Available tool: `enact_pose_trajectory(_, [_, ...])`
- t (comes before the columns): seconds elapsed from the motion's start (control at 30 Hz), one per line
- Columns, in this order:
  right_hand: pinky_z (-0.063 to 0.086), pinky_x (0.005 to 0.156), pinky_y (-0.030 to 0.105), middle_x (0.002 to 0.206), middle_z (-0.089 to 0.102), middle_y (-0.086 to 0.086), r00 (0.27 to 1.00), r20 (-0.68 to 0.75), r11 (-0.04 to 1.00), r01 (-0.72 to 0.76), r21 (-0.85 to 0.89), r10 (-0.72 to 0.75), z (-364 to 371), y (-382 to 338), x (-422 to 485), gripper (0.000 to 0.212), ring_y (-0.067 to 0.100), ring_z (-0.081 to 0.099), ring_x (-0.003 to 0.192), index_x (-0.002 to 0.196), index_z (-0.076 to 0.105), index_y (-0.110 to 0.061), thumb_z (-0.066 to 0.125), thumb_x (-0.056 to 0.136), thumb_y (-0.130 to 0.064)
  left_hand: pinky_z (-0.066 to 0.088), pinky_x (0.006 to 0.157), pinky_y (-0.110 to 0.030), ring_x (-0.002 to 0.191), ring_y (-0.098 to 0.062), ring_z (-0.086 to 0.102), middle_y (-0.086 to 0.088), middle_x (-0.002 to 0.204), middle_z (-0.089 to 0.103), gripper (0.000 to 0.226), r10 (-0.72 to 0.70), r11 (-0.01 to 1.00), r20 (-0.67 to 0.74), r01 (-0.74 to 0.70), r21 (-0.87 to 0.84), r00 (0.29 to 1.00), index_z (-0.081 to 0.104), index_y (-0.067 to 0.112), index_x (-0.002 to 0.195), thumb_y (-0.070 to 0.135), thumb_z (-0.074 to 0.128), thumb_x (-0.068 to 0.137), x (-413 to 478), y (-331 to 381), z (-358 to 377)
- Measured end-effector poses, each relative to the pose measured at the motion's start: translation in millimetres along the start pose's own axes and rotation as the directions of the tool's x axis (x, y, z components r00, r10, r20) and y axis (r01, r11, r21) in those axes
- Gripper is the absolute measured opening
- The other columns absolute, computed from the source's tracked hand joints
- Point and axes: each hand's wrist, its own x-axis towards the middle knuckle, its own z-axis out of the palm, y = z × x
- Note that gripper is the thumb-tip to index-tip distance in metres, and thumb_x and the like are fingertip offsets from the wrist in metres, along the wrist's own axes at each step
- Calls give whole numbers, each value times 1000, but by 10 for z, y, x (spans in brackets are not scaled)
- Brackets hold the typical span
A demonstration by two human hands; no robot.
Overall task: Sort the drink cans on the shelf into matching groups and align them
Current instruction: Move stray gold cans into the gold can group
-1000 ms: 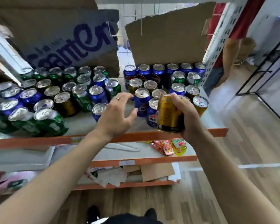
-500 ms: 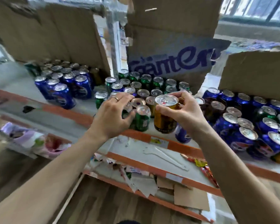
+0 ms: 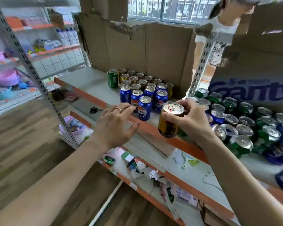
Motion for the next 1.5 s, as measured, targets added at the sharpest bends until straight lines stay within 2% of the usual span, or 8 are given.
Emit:
enact_pose_trajectory(0.1, [53, 73, 19, 103, 64, -9, 999, 36, 1000, 16, -17, -15, 294, -139, 168, 64, 4, 61, 95, 114, 58, -21, 87, 63, -47, 36, 106, -41, 134, -18, 44, 1, 144, 50, 72, -43, 999, 26, 43, 13, 999, 48, 24, 141, 66, 28, 87, -1, -360, -39])
enact_pose_trajectory(0.43, [49, 59, 9, 97, 63, -12, 988, 132, 996, 83, -36, -78, 1024, -349, 886, 60, 1, 61, 89, 114, 61, -16, 86, 67, -45, 33, 112, -41, 136, -17, 41, 4, 148, 45, 69, -148, 989, 64, 148, 4, 987, 47, 22, 142, 63, 34, 88, 322, -1191, 116])
enact_pose_trajectory(0.63, [48, 65, 8, 97, 63, -12, 982, 140, 990, 136, -46, -128, 1518, -486, 1646, 60, -2, 59, 88, 111, 61, -20, 85, 65, -49, 39, 107, -44, 130, -20, 49, 4, 143, 51, 65, -187, 981, 62, 183, 60, 980, 52, 25, 137, 63, 34, 88, 736, -1767, 131])
enact_pose_trajectory(0.87, [46, 68, 14, 93, 65, -11, 979, 156, 985, 146, -95, -130, 2106, -652, 2592, 59, 5, 60, 88, 108, 60, -22, 85, 64, -51, 37, 105, -38, 129, -20, 50, 5, 141, 53, 50, -214, 973, 23, 211, 98, 977, 56, 25, 135, 51, 57, 92, 1426, -2335, 95])
enact_pose_trajectory(1.1, [48, 64, 17, 95, 62, -3, 970, 221, 967, 148, -208, -101, 2569, -545, 3171, 59, 11, 59, 88, 107, 57, -16, 88, 66, -46, 32, 109, -37, 134, -19, 43, 8, 147, 46, 65, -248, 966, 93, 240, 94, 964, 49, 28, 141, 61, 37, 86, 1823, -2788, 273])
enact_pose_trajectory(1.17, [44, 62, 16, 98, 64, -4, 970, 231, 950, 143, -278, -79, 2664, -488, 3257, 60, 11, 59, 88, 107, 59, -18, 86, 65, -51, 34, 107, -38, 132, -20, 45, 8, 146, 48, 65, -234, 971, 92, 228, 75, 968, 50, 28, 140, 62, 36, 87, 1903, -2925, 349])
enact_pose_trajectory(1.3, [50, 76, 35, 101, 64, -5, 976, 213, 873, 135, -469, -37, 2850, -393, 3404, 62, 16, 59, 93, 104, 61, -23, 79, 62, -65, 38, 102, -37, 128, -20, 49, 8, 143, 51, 58, -167, 986, 115, 163, 49, 979, 51, 29, 139, 60, 43, 90, 2124, -3216, 538])
enact_pose_trajectory(1.5, [44, 78, 36, 92, 55, -5, 991, 92, 767, -17, -642, 99, 3068, -374, 3511, 61, 20, 53, 96, 98, 61, -22, 75, 63, -70, 36, 103, -39, 128, -21, 48, 7, 146, 47, 62, 19, 999, 202, -13, -30, 979, 46, 27, 142, 60, 42, 90, 2615, -3625, 798])
